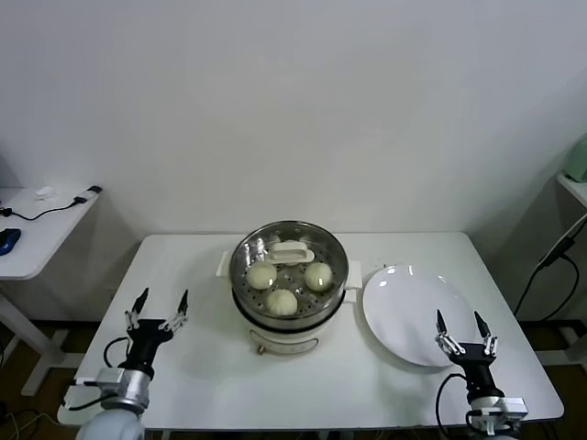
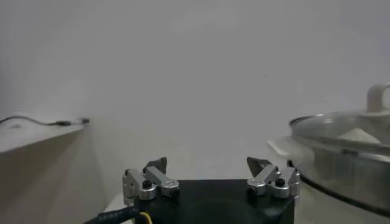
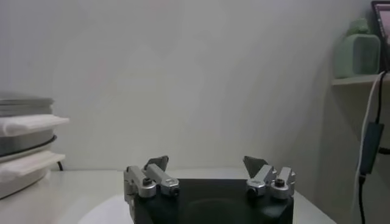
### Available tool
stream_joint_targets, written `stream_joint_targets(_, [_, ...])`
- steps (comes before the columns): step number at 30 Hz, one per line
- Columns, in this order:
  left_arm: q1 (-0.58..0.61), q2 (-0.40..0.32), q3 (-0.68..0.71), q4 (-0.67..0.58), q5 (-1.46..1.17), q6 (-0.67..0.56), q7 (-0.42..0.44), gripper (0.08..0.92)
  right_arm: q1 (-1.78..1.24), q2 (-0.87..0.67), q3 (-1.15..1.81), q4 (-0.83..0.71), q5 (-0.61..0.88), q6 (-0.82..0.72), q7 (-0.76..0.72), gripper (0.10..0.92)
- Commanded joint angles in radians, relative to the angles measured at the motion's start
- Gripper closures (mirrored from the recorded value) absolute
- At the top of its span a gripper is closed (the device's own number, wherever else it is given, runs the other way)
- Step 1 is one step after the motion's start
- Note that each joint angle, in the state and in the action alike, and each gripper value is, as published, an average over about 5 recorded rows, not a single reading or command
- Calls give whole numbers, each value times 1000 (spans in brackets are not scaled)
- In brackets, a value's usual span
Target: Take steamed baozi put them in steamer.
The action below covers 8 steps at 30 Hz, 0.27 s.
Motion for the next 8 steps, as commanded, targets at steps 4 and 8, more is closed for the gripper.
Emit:
stream_joint_targets(4, [31, 16, -37, 76, -121, -96, 19, 177, 3, 6, -3, -11, -7, 7, 7, 203])
stream_joint_targets(8, [34, 15, -34, 70, -113, -96, 19, 177, 3, 5, -4, -12, -8, 6, 12, 203])
